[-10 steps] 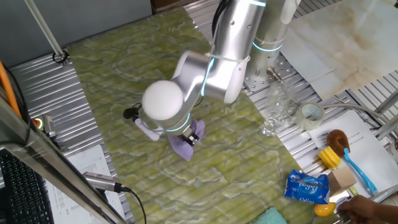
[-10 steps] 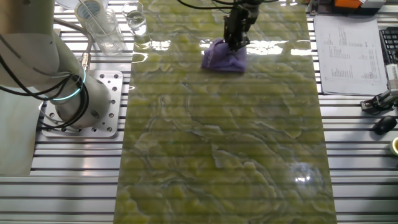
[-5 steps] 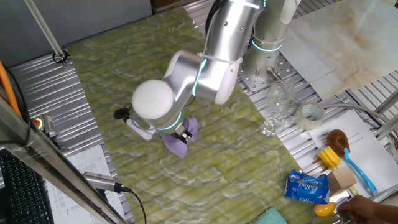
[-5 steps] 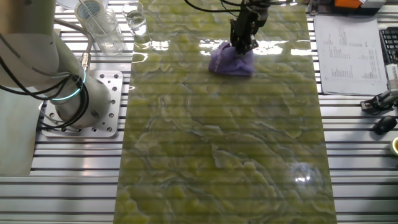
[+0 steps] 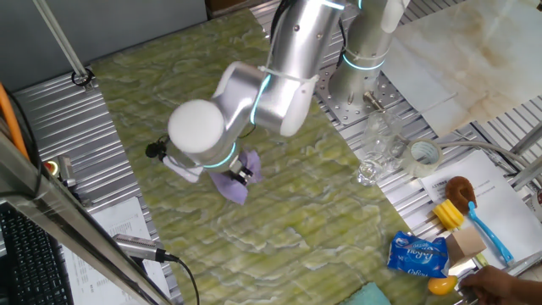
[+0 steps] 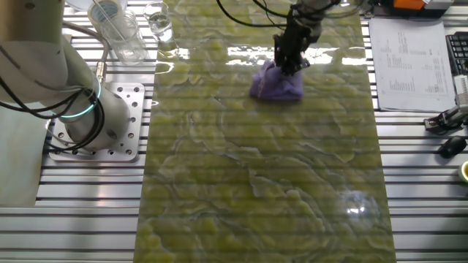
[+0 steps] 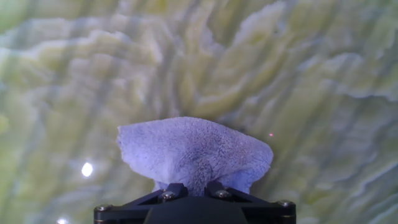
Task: Clean the table with a cloth
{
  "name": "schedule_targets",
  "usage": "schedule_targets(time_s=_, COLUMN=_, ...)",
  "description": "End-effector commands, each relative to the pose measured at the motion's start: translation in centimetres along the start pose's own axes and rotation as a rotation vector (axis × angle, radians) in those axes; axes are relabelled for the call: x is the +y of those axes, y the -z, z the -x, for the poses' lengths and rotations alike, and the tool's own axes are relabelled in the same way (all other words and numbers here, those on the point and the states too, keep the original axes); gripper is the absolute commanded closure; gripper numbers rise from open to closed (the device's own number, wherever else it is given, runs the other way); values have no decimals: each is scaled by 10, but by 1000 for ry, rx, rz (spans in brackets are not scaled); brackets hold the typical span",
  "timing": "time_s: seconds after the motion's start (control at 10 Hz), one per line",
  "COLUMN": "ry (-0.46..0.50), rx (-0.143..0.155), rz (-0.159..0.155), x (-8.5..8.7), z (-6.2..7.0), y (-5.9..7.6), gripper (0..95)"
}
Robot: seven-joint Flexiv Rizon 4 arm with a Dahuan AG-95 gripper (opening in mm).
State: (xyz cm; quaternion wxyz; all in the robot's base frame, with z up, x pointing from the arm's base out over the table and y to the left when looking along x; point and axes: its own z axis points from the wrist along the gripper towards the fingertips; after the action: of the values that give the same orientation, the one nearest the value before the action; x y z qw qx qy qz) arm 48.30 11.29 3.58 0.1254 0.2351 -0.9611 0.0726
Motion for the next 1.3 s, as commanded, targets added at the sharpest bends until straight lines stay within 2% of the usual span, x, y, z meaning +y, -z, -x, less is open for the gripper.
schedule_targets(time_s=0.1, ry=28, rx=3, rz=-13, x=-12, z=-8, y=-4, gripper=950)
schedule_targets(time_s=0.4, ry=64, rx=4, rz=-16, x=-35, z=-19, y=-6, gripper=950)
schedule_targets(time_s=0.7, ry=84, rx=15, rz=-32, x=-50, z=-24, y=2, gripper=950)
schedule_targets(time_s=0.9, ry=92, rx=1, rz=-29, x=-58, z=-29, y=10, gripper=950)
schedule_targets(time_s=1.1, ry=86, rx=-40, rz=-37, x=-66, z=-37, y=17, gripper=950)
schedule_targets(time_s=1.3, ry=93, rx=-54, rz=-37, x=-75, z=-41, y=27, gripper=950)
